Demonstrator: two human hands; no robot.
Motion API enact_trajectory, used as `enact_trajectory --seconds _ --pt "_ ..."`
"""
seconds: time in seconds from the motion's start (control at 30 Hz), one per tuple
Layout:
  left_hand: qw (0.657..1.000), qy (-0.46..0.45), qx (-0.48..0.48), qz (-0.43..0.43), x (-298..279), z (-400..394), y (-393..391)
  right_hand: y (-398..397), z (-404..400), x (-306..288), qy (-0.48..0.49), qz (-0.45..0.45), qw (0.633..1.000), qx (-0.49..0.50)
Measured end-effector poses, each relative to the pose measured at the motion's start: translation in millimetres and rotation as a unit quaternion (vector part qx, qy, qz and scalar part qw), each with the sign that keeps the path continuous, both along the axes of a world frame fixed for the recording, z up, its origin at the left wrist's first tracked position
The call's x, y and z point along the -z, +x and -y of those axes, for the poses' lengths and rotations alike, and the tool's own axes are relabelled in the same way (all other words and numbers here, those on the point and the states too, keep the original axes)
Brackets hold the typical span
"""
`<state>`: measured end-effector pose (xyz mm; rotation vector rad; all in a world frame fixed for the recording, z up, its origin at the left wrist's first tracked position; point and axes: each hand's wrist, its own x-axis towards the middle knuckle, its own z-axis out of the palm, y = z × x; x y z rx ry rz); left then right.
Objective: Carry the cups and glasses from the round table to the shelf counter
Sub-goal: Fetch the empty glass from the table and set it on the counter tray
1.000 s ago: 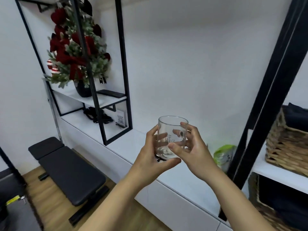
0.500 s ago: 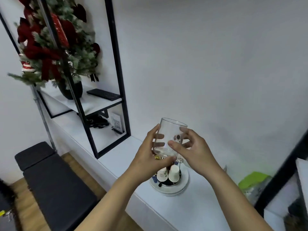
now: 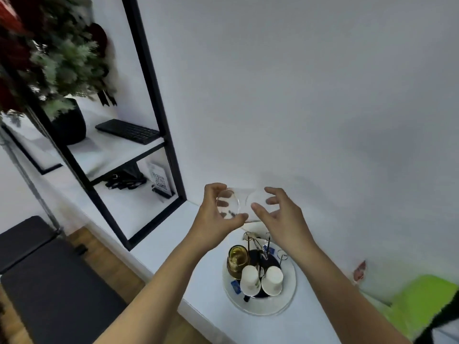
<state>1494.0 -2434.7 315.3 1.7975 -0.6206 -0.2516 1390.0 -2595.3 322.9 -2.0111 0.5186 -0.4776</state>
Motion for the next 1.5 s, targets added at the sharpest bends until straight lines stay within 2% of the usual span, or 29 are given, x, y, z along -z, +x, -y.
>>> enact_trajectory --seconds 0.1,0.33,0.53,0.83,1.0,1.27,1.5 --pt "0.999 0.022 0.045 -0.021 29.4 15.8 41.1 29.1 9.0 28.1 0.005 -0.047 0.999 0.019" --pt "0.973 0.15 0.175 -0.013 84.2 48.0 114.4 87.7 16.6 86.0 0.049 -0.175 0.982 0.055" --pt "0.933 0.225 0.281 0.028 127.1 63.1 137.3 109.9 11.5 117.2 0.133 -0.183 0.966 0.125" --pt "0.908 0.269 0.32 0.01 160.3 83.3 142.0 123.7 10.6 145.4 0.13 -0.215 0.956 0.15" --pt "0.889 0.298 0.348 -0.003 180.2 91.8 147.3 126.0 12.0 167.6 0.063 -0.291 0.949 0.102" --pt "0.872 0.302 0.386 -0.008 214.1 97.2 151.6 128.7 18.4 196.6 0.038 -0.385 0.92 0.058" --pt "0.867 0.315 0.386 0.002 224.8 104.5 154.2 126.5 21.0 204.0 0.013 -0.389 0.919 0.056"
